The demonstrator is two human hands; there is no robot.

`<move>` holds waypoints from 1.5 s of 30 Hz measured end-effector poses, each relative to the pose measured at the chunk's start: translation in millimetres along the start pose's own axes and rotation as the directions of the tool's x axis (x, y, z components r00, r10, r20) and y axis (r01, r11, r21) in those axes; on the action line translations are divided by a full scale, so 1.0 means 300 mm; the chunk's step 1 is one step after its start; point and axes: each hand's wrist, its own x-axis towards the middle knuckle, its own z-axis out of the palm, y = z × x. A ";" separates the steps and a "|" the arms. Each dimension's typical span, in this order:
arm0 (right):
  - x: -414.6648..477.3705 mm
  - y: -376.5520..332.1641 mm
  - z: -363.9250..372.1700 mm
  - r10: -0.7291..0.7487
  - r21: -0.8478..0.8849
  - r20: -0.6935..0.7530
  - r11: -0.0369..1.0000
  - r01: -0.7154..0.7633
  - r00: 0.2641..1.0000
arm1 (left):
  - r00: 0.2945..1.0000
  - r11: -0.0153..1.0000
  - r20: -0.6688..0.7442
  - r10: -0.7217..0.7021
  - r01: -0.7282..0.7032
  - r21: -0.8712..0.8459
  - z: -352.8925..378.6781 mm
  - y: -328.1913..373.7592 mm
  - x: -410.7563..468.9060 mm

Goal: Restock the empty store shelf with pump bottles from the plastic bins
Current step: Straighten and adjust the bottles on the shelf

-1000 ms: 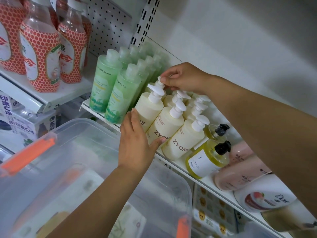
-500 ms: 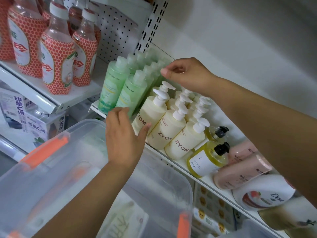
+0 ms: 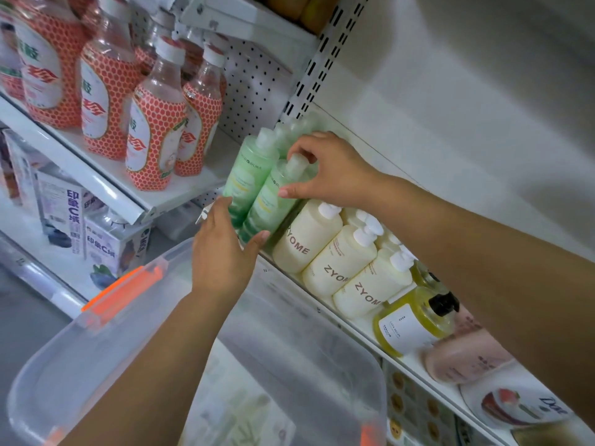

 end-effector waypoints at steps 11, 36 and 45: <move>0.012 -0.008 0.002 -0.024 -0.010 -0.005 1.000 0.024 1.000 | 1.000 0.997 0.011 0.016 -0.017 0.080 0.021 -0.010 -0.003; -0.320 0.547 -0.058 0.608 0.280 -0.007 0.763 -0.583 0.794 | 0.977 0.975 0.149 0.153 -0.174 0.140 0.241 0.164 -0.291; -0.295 0.630 -0.011 0.555 0.187 0.089 0.806 -0.561 0.827 | 0.979 0.972 0.144 0.145 -0.169 0.166 0.282 0.154 -0.254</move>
